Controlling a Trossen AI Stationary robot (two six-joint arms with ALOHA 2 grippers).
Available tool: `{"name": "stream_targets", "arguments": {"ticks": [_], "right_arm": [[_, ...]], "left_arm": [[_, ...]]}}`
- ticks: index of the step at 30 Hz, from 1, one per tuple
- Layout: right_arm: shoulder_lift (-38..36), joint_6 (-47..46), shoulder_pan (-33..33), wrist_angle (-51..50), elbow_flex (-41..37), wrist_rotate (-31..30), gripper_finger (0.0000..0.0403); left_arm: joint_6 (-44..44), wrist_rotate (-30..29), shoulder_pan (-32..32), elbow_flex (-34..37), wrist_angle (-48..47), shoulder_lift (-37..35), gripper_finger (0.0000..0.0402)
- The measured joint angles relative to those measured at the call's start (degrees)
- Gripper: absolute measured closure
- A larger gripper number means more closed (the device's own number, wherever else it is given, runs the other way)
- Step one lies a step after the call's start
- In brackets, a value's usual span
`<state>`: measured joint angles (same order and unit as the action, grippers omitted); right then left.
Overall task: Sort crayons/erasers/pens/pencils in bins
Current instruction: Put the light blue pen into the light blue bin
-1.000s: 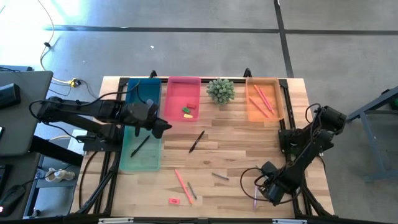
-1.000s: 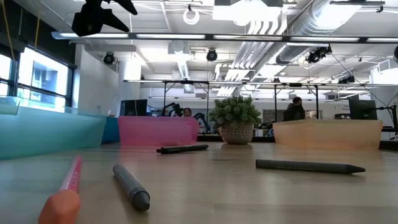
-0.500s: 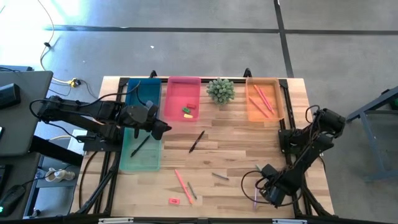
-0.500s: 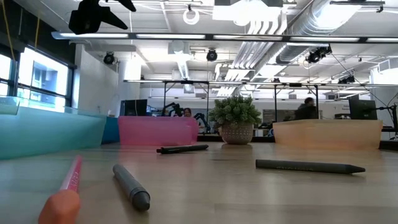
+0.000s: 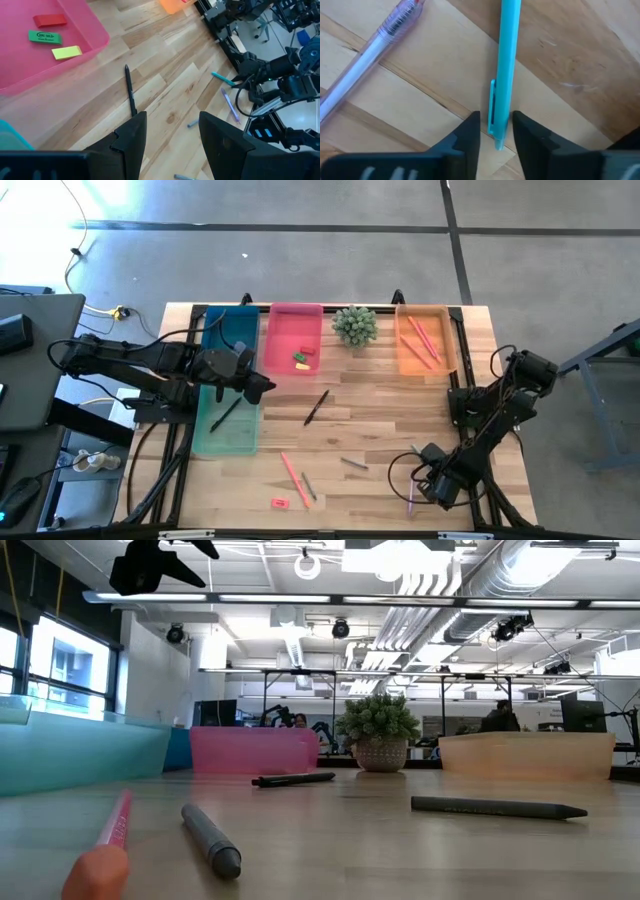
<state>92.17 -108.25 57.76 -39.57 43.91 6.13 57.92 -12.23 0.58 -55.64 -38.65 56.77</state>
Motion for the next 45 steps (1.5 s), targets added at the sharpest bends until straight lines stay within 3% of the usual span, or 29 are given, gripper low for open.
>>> {"name": "stream_targets", "arguments": {"ticks": [11,24,35,45], "right_arm": [[0.0,-2.7,0.0,-0.8,0.0,0.2,0.0392],[-2.0,-5.0,0.1,0.1,-0.2,-1.8,0.0395],[-5.5,-6.5,0.1,2.4,-0.3,-10.5,0.0397],[-5.5,-6.8,0.0,2.6,-0.2,-11.9,0.0397]], "left_arm": [[-0.5,0.0,0.0,0.0,0.0,0.0,0.0234],[-2.2,0.0,0.0,0.0,-0.1,0.0,0.0234],[-4.1,0.0,0.0,0.0,-0.1,0.0,0.0234],[-4.1,1.4,0.0,0.0,-0.5,0.0,0.0234]]}}
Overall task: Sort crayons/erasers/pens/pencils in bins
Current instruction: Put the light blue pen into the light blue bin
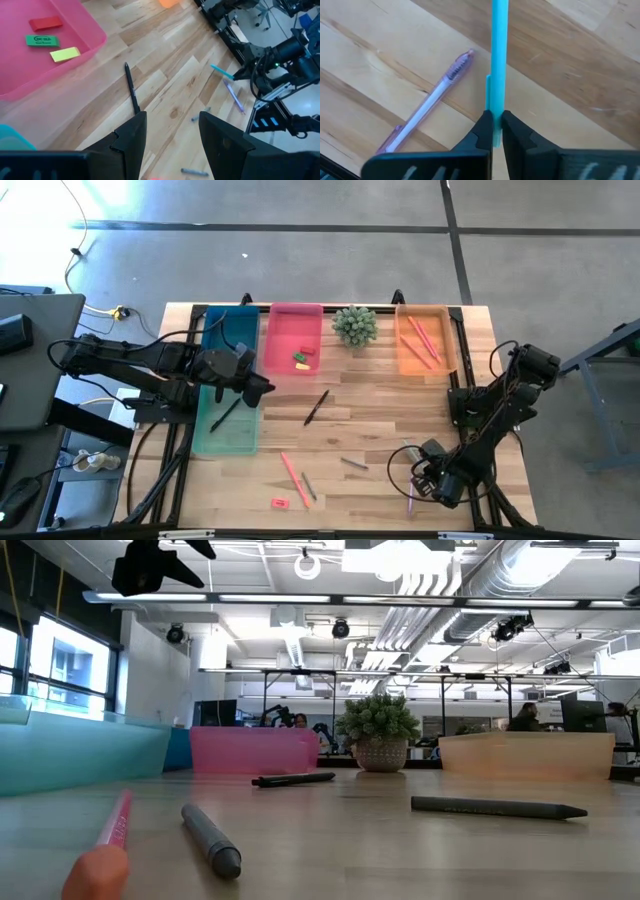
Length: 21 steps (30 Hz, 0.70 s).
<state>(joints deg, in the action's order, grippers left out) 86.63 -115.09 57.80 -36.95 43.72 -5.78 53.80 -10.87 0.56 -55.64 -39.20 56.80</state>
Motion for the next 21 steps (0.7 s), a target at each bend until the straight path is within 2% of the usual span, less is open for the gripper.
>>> {"name": "stream_targets", "arguments": {"ticks": [5,13,21], "right_arm": [[-0.1,0.0,0.0,0.9,0.0,-0.4,0.0397],[-0.1,0.5,0.0,4.7,0.1,-5.0,0.0397],[-0.1,1.1,0.0,7.4,0.1,-8.3,0.0397]], "left_arm": [[-0.4,1.5,0.0,0.0,0.0,0.0,0.0234],[-6.1,5.1,0.0,0.0,0.0,1.1,0.0234],[-5.9,10.9,0.0,0.0,0.0,5.3,0.0234]]}}
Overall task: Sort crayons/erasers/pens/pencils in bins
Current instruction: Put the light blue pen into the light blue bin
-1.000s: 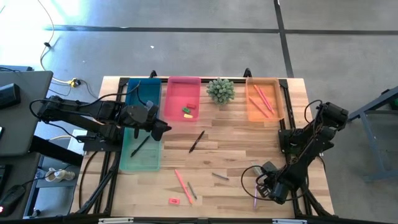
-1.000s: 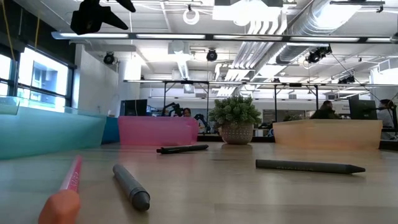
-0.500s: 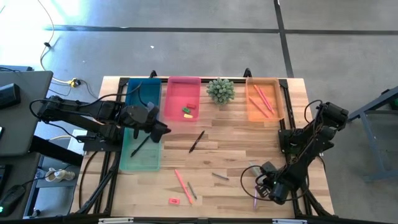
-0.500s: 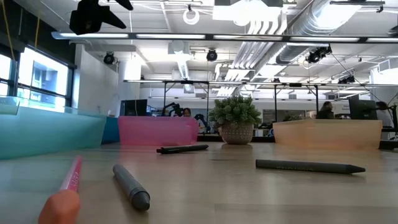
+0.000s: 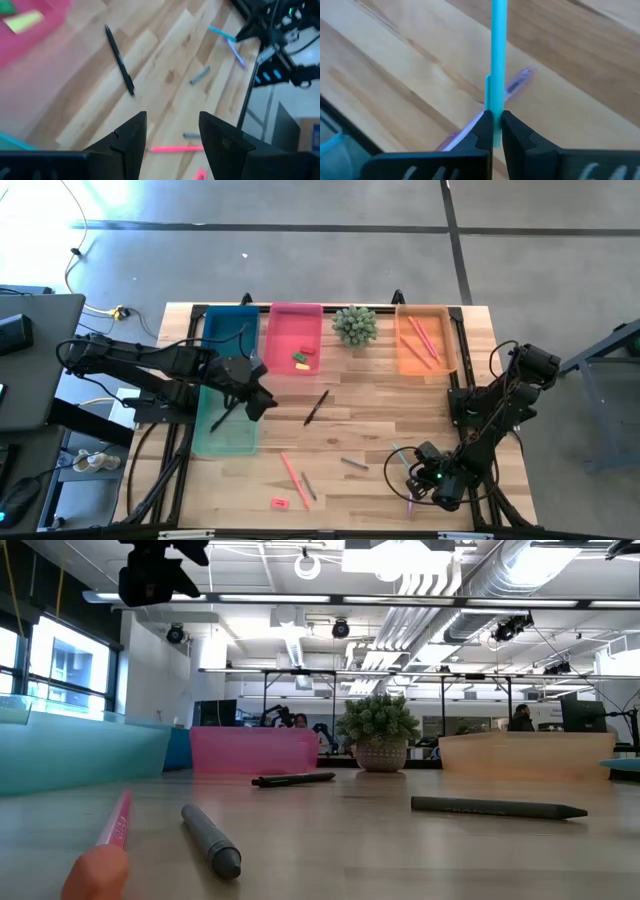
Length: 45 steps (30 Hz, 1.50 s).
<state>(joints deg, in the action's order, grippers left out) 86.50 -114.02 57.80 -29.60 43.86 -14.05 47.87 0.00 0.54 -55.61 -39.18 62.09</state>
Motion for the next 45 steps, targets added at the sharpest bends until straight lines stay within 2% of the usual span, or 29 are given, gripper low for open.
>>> {"name": "stream_targets", "arguments": {"ticks": [4,8,15,20,29,40,45], "right_arm": [[0.0,1.1,0.0,2.4,0.0,-2.8,0.0397],[0.0,2.1,0.0,5.0,0.0,-6.7,0.0397],[0.0,4.2,0.0,8.8,0.0,-11.9,0.0397],[0.0,6.3,-0.9,11.6,0.0,-14.7,0.0397],[0.0,15.1,-5.3,18.3,0.1,-15.9,0.0397],[0.0,21.2,-10.1,20.5,0.2,-11.9,0.0397],[0.0,30.8,-12.1,16.3,6.6,-11.8,0.0396]], "left_arm": [[0.8,1.3,-0.1,0.0,0.1,1.9,0.0234],[-2.4,1.1,-0.1,0.0,2.6,3.3,0.0234],[-12.0,1.1,1.9,0.0,15.0,4.1,0.0234],[-14.0,1.1,3.3,0.0,20.9,4.4,0.0234],[-14.0,1.3,5.3,0.0,22.6,5.7,0.0234],[-13.7,1.3,5.9,0.0,22.3,6.1,0.0234],[-13.1,1.3,5.9,0.0,21.8,5.4,0.0234]]}}
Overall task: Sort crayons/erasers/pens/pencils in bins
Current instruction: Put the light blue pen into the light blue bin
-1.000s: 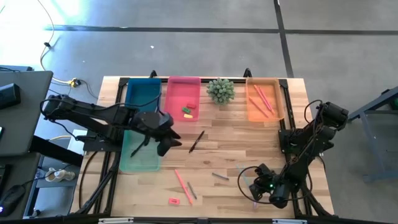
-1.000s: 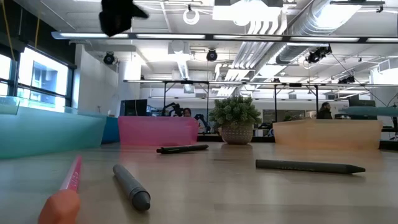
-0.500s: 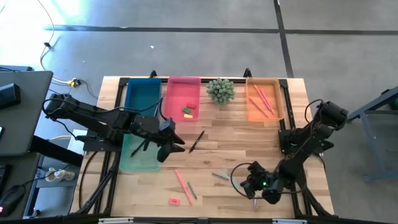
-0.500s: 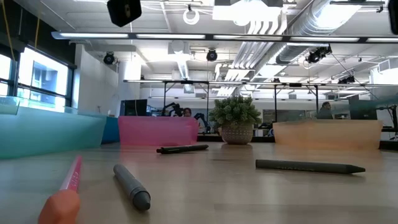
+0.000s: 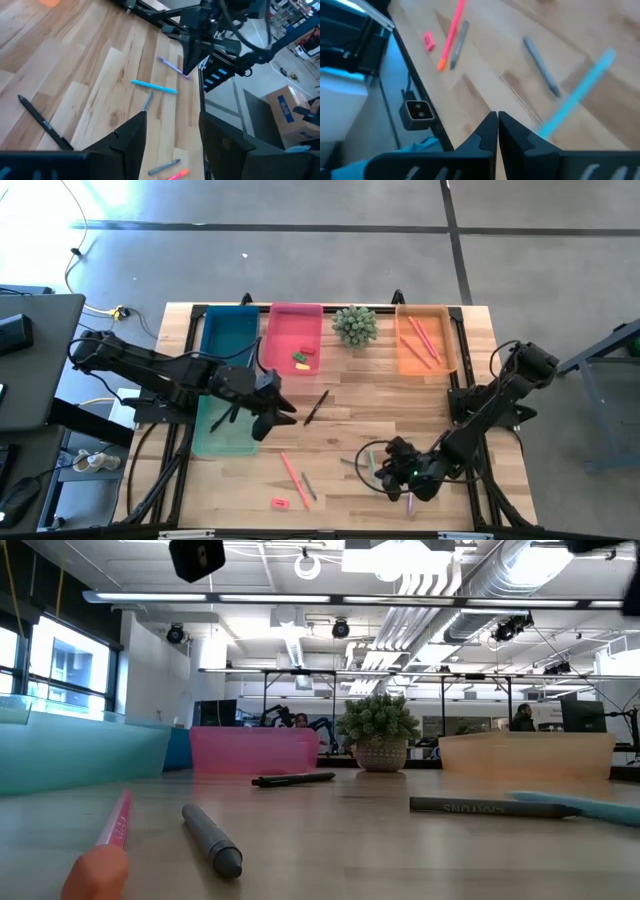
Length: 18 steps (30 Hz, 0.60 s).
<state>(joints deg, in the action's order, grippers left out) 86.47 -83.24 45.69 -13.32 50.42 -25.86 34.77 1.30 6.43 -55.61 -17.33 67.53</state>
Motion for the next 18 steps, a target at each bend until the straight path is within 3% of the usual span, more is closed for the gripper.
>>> {"name": "stream_targets", "arguments": {"ticks": [9,18], "right_arm": [[0.0,4.2,-4.6,-28.3,15.7,4.5,0.0396],[0.2,-9.0,-4.8,-32.9,17.4,9.5,0.0396]], "left_arm": [[0.8,-0.8,-2.2,0.0,-10.5,-3.6,0.0234],[-1.2,-8.0,-6.5,0.0,-21.2,-9.6,0.0234]]}}
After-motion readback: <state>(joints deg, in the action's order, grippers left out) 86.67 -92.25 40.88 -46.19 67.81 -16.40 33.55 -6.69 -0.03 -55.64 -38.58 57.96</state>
